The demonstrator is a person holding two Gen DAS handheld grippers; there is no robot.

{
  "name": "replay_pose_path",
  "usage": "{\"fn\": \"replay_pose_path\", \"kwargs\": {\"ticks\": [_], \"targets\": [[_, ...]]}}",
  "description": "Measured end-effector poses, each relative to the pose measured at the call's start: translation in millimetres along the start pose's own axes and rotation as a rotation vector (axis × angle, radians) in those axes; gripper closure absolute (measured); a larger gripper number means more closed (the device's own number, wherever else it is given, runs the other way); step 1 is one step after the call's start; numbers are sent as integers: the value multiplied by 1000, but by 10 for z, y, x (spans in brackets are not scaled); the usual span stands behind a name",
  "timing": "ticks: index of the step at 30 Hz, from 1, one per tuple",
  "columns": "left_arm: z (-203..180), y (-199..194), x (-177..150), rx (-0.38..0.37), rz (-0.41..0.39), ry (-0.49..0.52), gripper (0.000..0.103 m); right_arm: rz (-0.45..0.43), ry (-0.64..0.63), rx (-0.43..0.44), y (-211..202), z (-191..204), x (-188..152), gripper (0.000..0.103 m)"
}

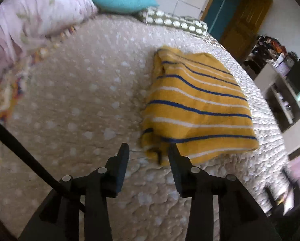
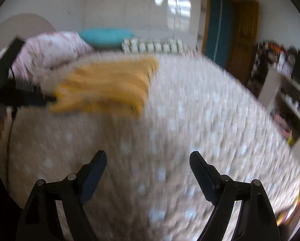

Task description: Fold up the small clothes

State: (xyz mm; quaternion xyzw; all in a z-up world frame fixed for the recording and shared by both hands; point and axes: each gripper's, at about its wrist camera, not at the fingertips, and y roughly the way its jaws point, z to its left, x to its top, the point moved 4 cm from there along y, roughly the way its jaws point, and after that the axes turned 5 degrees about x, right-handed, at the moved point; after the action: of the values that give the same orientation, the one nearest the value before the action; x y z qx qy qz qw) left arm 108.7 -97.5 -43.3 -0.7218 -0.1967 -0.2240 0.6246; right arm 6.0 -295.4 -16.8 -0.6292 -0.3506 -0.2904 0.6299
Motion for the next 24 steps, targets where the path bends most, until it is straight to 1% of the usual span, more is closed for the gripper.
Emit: {"fn": "replay_pose_path", "kwargs": {"ticks": [1, 2, 3, 4, 5, 6, 7, 8, 9, 10, 11, 12, 13, 14, 15, 17, 18, 19, 21, 22, 23, 24], "targets": [[-10, -88, -7, 31, -29, 16, 57, -20, -18, 1, 19, 32, 134, 18], [-24, -171, -12, 55, -57, 29, 48, -35, -25, 7, 60, 65, 269, 23], [-38, -252, -22, 77, -86, 38, 43, -45, -18, 28, 135, 90, 396, 31], [-59, -353, -34, 113, -128, 51, 36, -47, -5, 53, 220, 102, 482, 35], [-71, -407, -34, 135, -151, 60, 31, -39, 12, 83, 335, 113, 543, 40], [-92, -480, -47, 172, -185, 75, 28, -10, 26, 106, 501, 111, 570, 40], [-122, -567, -56, 218, -225, 92, 22, 50, 36, 115, 705, 100, 543, 40], [-134, -630, -68, 242, -251, 102, 17, 130, 43, 109, 873, 95, 475, 40], [-147, -699, -78, 259, -282, 109, 14, 238, 66, 85, 1054, 47, 348, 41], [-173, -788, -94, 274, -327, 117, 9, 276, 108, 84, 1106, -23, 255, 41], [-170, -843, -115, 281, -355, 121, 3, 255, 182, 119, 1035, -111, 189, 41], [-175, -903, -141, 286, -384, 125, 2, 243, 207, 121, 966, -162, 161, 41], [-191, -938, -156, 294, -404, 127, 2, 233, 211, 106, 896, -187, 152, 40], [-197, -957, -159, 297, -402, 120, 2, 207, 198, 86, 814, -195, 182, 40], [-187, -972, -169, 289, -391, 105, 2, 171, 179, 86, 733, -173, 257, 40], [-171, -938, -182, 233, -352, 63, 2, 112, 149, 130, 634, -81, 483, 40], [-158, -928, -204, 216, -332, 47, 2, 85, 136, 176, 610, 1, 631, 41], [-138, -906, -224, 206, -308, 35, 2, 66, 128, 240, 619, 104, 789, 42], [-133, -896, -291, 209, -290, 39, 2, 53, 128, 339, 718, 314, 1041, 49], [-114, -878, -301, 225, -281, 47, 2, 58, 128, 378, 793, 431, 1136, 50], [-96, -872, -312, 235, -276, 51, 2, 75, 128, 416, 925, 546, 1233, 56], [-74, -865, -318, 241, -273, 52, 2, 111, 131, 448, 1102, 662, 1298, 63]]}}
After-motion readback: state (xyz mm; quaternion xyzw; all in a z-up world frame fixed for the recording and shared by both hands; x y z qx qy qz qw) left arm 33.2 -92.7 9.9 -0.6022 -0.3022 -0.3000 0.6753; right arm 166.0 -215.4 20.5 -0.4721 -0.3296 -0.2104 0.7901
